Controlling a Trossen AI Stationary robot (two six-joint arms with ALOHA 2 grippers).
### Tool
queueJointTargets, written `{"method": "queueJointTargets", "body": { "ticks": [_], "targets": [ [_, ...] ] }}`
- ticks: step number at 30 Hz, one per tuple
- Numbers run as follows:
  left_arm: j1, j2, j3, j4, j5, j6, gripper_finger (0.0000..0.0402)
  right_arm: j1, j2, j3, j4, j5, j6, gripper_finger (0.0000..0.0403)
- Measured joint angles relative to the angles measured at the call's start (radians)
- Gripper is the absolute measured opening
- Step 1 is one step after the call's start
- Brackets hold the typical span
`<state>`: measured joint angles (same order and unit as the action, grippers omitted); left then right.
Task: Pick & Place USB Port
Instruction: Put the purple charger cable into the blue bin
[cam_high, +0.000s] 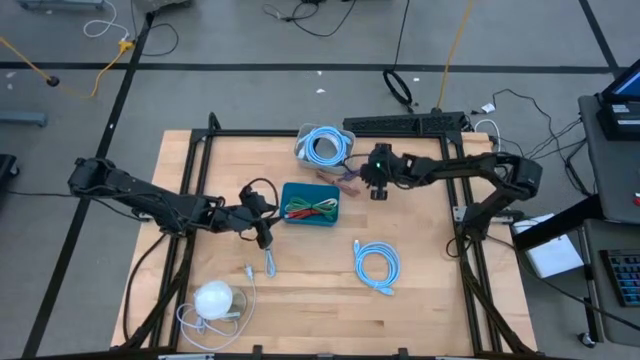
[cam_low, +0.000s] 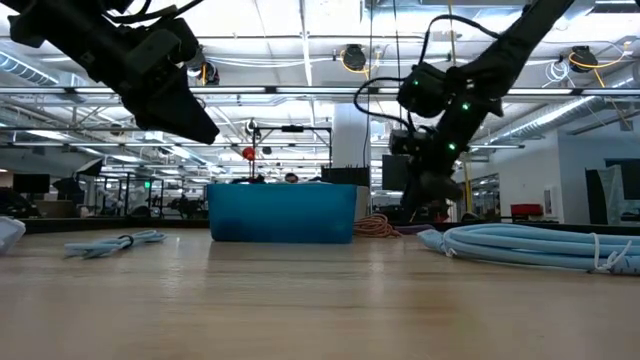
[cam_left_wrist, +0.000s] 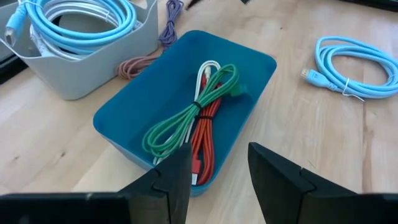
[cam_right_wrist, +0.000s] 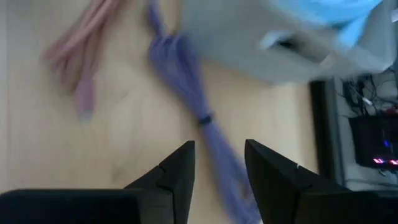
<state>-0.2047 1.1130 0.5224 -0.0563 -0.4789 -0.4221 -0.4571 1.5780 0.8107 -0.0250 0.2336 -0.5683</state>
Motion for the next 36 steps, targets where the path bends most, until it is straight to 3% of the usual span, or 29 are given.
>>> {"method": "queueJointTargets", "body": {
  "ticks": [7, 16, 22, 36],
  "targets": [
    [0.0, 0.0, 0.0, -0.028, 0.003, -0.001, 0.0159, -0.071, 0.027, 0.166, -0.189, -0.077, -0.055, 0.0134],
    [0.0, 0.0, -0.001, -0.028, 0.003, -0.001, 0.0159, -0.084, 0.188, 0.431, -0.645, -0.099, -0.078, 0.0125],
    [0.0, 0.0, -0.022, -0.019, 0.003, -0.006, 0.0159, -0.084, 0.227, 0.464, -0.593, -0.263, -0.088, 0.0122],
    [0.0, 0.0, -0.025, -0.022, 0.008, -0.009, 0.0159, -0.113, 0.272, 0.461, -0.525, -0.256, -0.156, 0.0121]
  ]
}}
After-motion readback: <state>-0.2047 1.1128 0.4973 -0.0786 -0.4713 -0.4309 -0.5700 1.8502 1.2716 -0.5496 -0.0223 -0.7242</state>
